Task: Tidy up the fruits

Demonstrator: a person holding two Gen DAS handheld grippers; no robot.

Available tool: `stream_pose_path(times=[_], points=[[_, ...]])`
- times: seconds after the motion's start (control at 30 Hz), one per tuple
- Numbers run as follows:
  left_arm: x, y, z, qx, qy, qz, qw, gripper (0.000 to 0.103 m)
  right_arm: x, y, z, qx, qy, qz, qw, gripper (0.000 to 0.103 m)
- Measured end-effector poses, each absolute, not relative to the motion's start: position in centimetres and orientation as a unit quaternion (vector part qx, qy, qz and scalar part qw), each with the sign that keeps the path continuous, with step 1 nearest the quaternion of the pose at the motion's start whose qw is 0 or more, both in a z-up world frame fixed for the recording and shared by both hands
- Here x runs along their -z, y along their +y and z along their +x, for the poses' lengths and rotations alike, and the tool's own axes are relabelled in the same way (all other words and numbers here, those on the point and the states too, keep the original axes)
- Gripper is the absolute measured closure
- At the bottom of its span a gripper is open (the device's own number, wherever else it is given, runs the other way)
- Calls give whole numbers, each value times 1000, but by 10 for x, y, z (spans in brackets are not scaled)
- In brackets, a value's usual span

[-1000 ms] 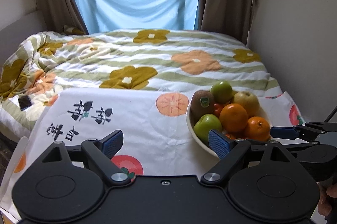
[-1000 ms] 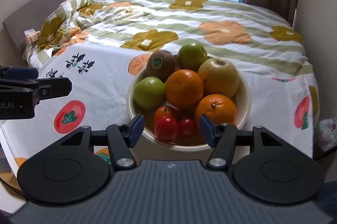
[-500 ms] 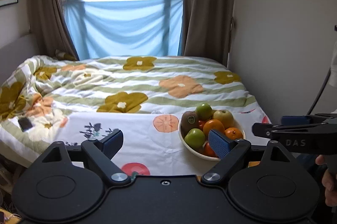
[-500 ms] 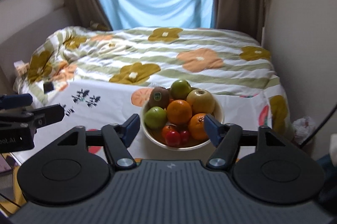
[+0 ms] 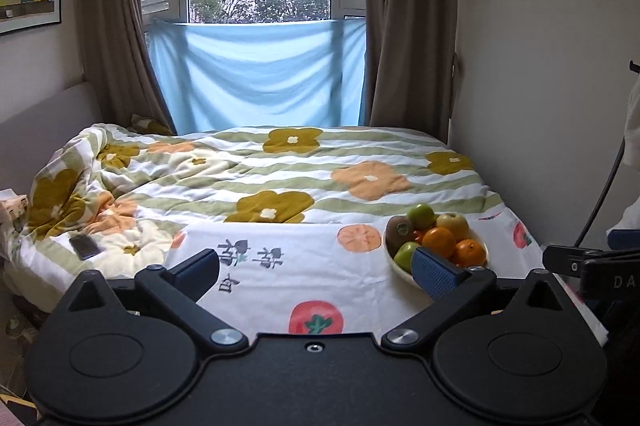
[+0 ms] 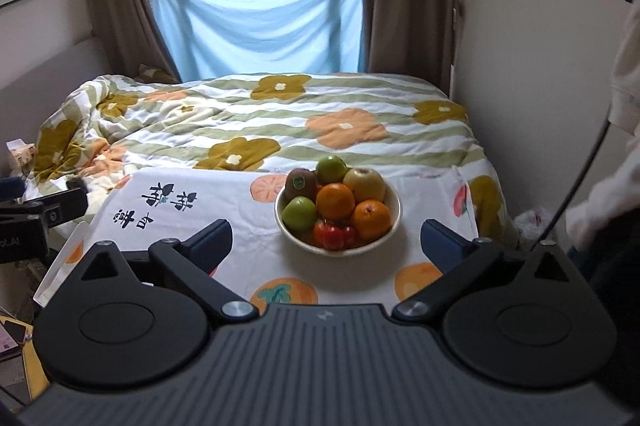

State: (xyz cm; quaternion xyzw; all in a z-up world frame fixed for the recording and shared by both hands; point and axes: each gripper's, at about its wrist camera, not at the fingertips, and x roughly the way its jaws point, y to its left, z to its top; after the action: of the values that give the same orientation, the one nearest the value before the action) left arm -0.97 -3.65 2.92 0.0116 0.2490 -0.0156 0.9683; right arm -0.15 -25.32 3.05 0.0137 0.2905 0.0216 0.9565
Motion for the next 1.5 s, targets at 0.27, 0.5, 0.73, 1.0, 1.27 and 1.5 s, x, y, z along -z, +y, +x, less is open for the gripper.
stream_pose_path(times=[0.27, 0.5, 0.73, 1.0, 1.27, 1.5], points=[[-23, -28, -21, 12, 253, 19, 967, 0, -26, -249, -11, -8, 299, 18, 954, 0], [-23, -25, -24, 17, 252, 15, 968, 0, -26, -247, -12, -8, 300, 19, 954, 0], [-23, -24, -21, 19, 256, 17, 966, 0, -25, -243, -12, -8, 301, 19, 953, 0], [-22, -24, -19, 22, 257, 20, 966, 0, -23, -245, -9, -7, 304, 20, 952, 0], [-21, -22, -18, 23, 262, 19, 965, 0, -20, -245, -2, -5, 313, 18, 949, 0], [-21, -20, -17, 21, 262, 15, 965, 0, -20, -245, -1, -4, 314, 18, 949, 0]])
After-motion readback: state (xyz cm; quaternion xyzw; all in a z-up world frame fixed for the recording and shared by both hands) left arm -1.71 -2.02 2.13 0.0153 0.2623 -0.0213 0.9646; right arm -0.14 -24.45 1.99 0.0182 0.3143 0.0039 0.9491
